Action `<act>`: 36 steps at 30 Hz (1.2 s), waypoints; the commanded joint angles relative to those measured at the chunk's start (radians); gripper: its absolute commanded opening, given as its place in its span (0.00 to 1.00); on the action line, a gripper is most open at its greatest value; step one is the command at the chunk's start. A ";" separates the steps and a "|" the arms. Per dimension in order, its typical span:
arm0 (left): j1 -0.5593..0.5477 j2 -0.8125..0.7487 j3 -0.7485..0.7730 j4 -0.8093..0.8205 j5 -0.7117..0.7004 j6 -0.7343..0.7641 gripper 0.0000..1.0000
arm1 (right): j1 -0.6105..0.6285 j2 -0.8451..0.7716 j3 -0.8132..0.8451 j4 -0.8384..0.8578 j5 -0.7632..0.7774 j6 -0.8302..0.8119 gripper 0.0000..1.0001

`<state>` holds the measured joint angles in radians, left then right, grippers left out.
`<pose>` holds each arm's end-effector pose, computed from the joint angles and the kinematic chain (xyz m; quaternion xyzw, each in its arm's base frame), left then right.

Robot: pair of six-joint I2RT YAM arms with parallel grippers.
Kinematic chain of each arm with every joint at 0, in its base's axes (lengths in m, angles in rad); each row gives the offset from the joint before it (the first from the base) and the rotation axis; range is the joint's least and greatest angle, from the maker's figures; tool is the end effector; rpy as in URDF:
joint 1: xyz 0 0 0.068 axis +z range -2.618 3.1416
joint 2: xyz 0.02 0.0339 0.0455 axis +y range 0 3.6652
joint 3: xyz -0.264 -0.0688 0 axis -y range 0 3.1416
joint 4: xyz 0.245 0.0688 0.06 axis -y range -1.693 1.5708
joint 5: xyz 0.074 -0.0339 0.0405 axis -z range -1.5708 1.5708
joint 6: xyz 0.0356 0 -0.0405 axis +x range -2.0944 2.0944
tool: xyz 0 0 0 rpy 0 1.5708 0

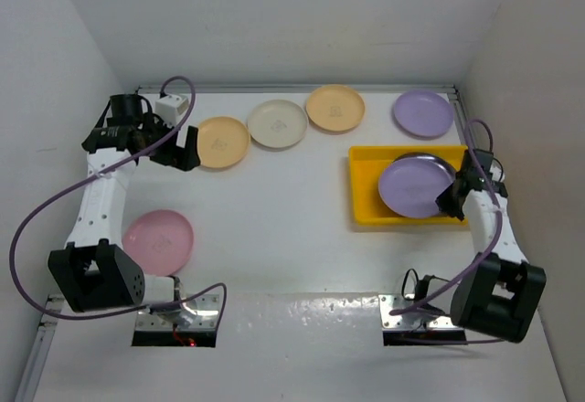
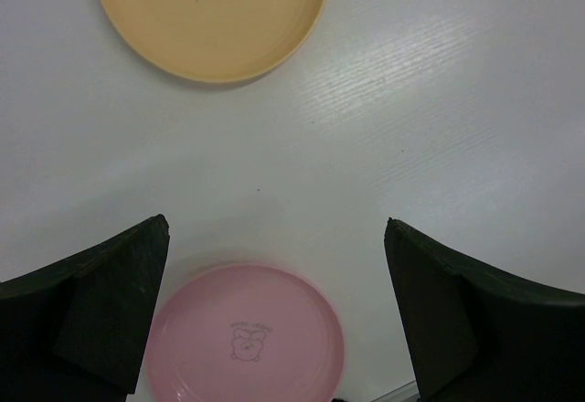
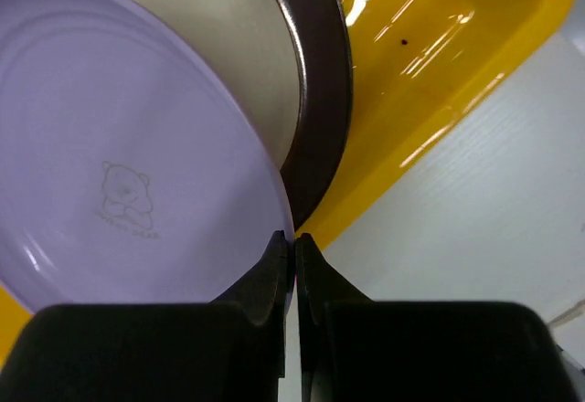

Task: Place the plates into the plastic bin on the countertop

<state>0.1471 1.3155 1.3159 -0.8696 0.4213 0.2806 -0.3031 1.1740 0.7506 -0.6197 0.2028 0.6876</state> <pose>0.2663 0.0247 0.3477 0.1329 0.9115 -0.1206 0.3701 0.2086 -0.0728 0.2170 0.4798 0.8324 -0.0463 0.2733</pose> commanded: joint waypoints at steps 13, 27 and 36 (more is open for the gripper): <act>-0.007 0.278 0.192 0.027 -0.038 -0.027 0.98 | -0.128 0.245 0.107 0.091 -0.043 -0.057 0.07; -0.017 0.870 0.534 0.162 -0.308 -0.333 0.91 | 0.096 0.331 0.505 -0.126 0.222 -0.256 0.88; -0.037 1.028 0.591 0.162 -0.231 -0.308 0.47 | 0.458 0.484 0.872 -0.157 0.158 -0.321 0.79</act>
<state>0.1223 2.3047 1.8923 -0.6926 0.1303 -0.0193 0.0685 1.6127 1.5578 -0.7490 0.3882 0.4011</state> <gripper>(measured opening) 0.511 0.804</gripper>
